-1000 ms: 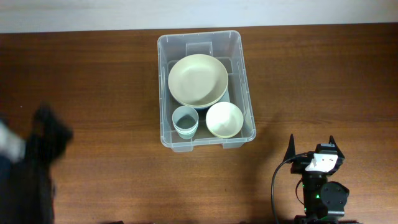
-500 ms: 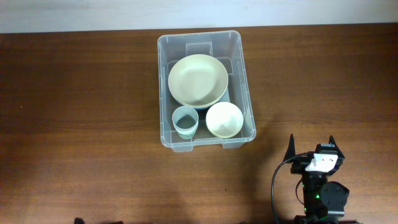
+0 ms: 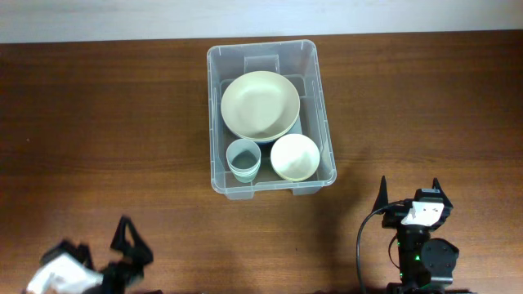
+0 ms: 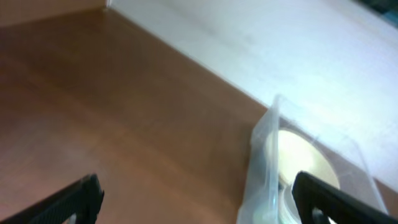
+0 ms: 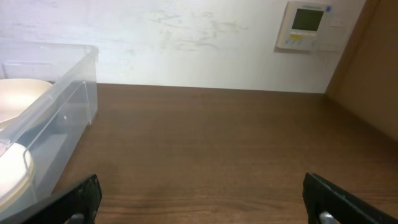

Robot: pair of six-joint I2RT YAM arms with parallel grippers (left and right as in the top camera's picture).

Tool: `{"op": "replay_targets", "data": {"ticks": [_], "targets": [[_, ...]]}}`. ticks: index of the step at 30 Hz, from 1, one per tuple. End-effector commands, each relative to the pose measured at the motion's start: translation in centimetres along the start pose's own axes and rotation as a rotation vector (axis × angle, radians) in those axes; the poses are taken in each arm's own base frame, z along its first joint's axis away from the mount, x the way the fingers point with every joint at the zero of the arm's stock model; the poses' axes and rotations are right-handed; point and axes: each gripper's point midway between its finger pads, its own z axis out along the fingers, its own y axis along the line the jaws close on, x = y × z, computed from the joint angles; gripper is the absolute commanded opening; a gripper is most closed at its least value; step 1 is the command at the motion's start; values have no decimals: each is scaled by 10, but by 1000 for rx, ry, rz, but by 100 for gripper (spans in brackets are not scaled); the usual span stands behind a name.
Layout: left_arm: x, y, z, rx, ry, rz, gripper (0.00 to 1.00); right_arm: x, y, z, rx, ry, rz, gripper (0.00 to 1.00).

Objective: Pack container

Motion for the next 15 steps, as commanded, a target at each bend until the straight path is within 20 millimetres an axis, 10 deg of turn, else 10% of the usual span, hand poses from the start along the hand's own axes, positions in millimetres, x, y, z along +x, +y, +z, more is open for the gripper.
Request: {"op": "replay_targets", "data": {"ticks": [1, 15], "targets": [[20, -7, 30, 74, 23, -4, 100, 2, 3, 0, -11, 0, -10, 99], [18, -26, 96, 256, -277, 126, 99, 2, 3, 0, -11, 0, -10, 99]]}}
